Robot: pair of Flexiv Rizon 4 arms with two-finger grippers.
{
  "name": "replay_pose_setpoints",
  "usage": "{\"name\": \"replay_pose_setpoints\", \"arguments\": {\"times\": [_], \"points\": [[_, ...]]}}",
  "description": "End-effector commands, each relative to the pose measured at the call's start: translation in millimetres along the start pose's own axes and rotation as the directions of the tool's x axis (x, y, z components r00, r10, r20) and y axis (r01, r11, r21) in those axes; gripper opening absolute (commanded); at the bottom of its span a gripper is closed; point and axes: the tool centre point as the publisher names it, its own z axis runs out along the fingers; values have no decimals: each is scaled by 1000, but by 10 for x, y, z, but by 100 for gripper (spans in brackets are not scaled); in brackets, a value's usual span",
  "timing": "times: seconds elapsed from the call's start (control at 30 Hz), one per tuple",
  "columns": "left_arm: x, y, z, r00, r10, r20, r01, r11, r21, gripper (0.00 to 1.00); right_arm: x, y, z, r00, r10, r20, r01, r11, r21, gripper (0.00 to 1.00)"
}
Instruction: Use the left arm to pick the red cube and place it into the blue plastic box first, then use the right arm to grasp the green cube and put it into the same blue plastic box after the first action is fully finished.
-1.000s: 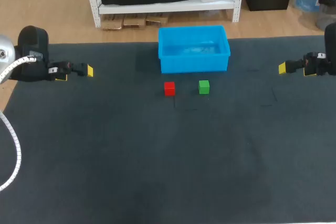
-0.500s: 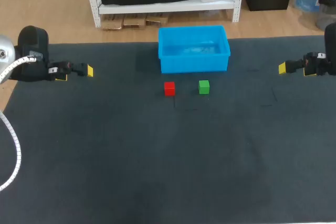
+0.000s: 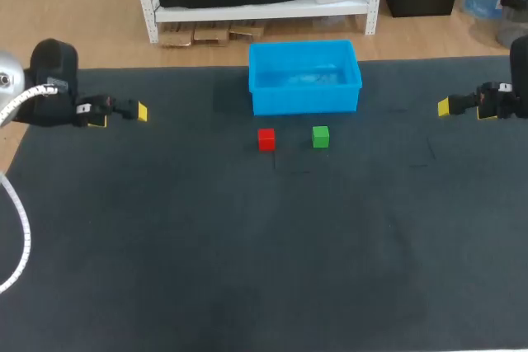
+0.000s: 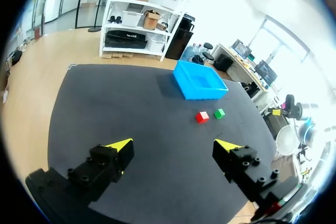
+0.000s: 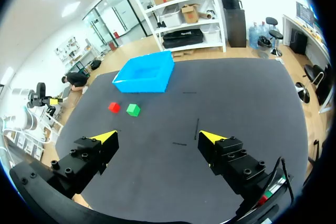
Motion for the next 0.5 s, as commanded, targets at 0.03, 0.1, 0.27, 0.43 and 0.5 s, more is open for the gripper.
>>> {"name": "replay_pose_setpoints", "arguments": {"times": [0.03, 0.1, 0.27, 0.43, 0.5], "points": [[-90, -27, 4, 1000, 1, -21, -1, 1000, -10, 100, -2, 0, -1, 1000, 0, -1, 0, 1000, 1, 100], [-121, -48, 7, 1000, 4, -27, -4, 1000, -13, 100, -2, 0, -1, 1000, 0, -1, 0, 1000, 1, 100], [-215, -123, 28, 999, 12, -47, -13, 1000, -20, 100, -2, 0, -1, 1000, 0, -1, 0, 1000, 1, 100], [-315, -235, 93, 998, 27, -65, -29, 999, -24, 100, -2, 0, -1, 1000, 0, -1, 0, 1000, 1, 100], [-347, -277, 128, 997, 34, -69, -36, 999, -24, 100, -2, 0, -1, 1000, 0, -1, 0, 1000, 1, 100]]}}
